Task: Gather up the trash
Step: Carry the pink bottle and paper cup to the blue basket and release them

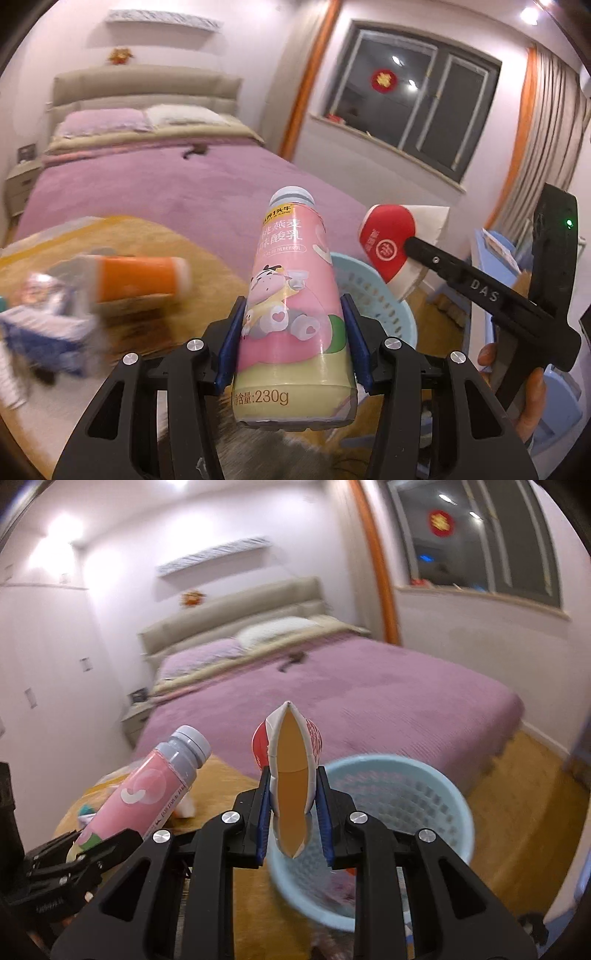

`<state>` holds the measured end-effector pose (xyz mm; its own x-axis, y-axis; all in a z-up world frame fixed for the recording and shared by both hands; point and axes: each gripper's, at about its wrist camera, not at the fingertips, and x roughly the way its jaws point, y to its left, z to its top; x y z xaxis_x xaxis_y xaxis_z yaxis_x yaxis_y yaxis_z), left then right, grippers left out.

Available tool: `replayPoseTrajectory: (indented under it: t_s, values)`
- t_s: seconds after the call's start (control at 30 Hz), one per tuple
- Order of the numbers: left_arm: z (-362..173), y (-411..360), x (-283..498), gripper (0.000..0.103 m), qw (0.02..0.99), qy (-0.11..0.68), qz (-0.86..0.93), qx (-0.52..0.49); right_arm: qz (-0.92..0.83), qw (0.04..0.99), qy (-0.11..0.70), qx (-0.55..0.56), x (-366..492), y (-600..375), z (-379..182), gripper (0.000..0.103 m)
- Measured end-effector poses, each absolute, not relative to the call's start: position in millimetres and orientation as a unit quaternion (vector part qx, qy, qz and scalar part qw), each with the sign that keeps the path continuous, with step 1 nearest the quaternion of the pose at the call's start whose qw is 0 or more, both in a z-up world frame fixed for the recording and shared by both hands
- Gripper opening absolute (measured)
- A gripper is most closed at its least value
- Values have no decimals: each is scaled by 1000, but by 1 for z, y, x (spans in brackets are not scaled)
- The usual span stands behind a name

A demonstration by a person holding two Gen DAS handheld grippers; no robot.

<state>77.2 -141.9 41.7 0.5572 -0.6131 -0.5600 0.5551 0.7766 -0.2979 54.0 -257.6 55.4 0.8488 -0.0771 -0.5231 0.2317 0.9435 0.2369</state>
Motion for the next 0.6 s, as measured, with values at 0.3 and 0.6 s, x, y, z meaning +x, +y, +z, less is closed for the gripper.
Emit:
replayPoseTrajectory:
  t_s: [0.3, 0.6]
  values:
    - [0, -219, 127, 49, 849, 388, -358, -22, -146, 905, 343, 205, 79, -320, -14, 22]
    - [-1, -206, 122, 72, 859, 374, -349, -25, -152, 890, 365, 227, 80, -331, -43, 46]
